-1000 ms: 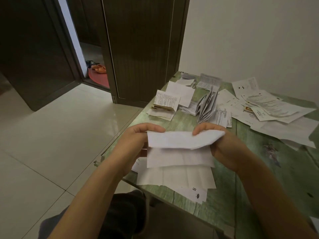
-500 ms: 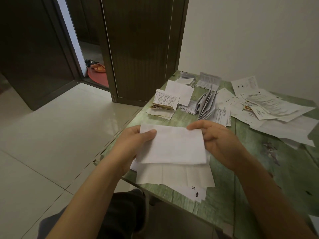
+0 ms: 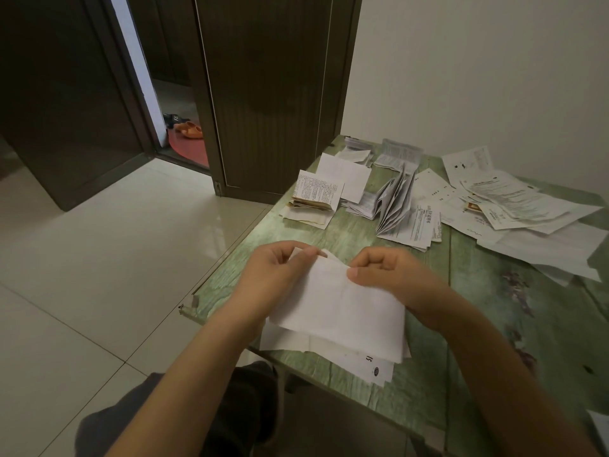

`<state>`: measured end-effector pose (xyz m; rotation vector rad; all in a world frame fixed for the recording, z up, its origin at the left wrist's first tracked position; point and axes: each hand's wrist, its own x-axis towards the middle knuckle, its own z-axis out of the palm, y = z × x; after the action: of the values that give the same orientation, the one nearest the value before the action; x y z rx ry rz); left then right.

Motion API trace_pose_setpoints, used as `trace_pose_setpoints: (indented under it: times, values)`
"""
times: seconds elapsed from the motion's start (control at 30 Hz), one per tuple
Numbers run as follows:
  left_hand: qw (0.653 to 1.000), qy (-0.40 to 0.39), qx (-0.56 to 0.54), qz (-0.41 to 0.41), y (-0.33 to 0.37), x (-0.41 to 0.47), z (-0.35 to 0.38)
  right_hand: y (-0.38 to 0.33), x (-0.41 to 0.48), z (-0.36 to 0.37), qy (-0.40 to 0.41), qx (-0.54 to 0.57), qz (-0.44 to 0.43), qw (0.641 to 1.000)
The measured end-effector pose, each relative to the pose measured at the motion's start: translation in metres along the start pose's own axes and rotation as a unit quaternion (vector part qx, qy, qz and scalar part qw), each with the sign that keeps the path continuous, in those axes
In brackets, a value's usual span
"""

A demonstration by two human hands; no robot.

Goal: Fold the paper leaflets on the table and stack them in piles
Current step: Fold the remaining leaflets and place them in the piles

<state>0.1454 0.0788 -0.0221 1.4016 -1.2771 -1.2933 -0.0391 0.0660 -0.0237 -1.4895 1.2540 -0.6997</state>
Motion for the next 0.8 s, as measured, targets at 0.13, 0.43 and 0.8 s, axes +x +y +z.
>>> trace_pose_setpoints:
  times: [0.13,0.43,0.8]
  values:
    - [0.997,0.073,0.010,0.012,0.003,0.003,-0.011,0.001,0.002,-0.008,0.019,0.003,0.002,1.000]
    - [0.998,0.027,0.060,0.024,0.005,0.002,-0.019,-0.001,0.000,-0.013,-0.014,0.008,-0.005,1.000]
    - [0.992,-0.071,-0.104,-0.029,0.004,0.003,-0.005,0.005,0.004,-0.004,0.047,0.120,-0.006,0.992]
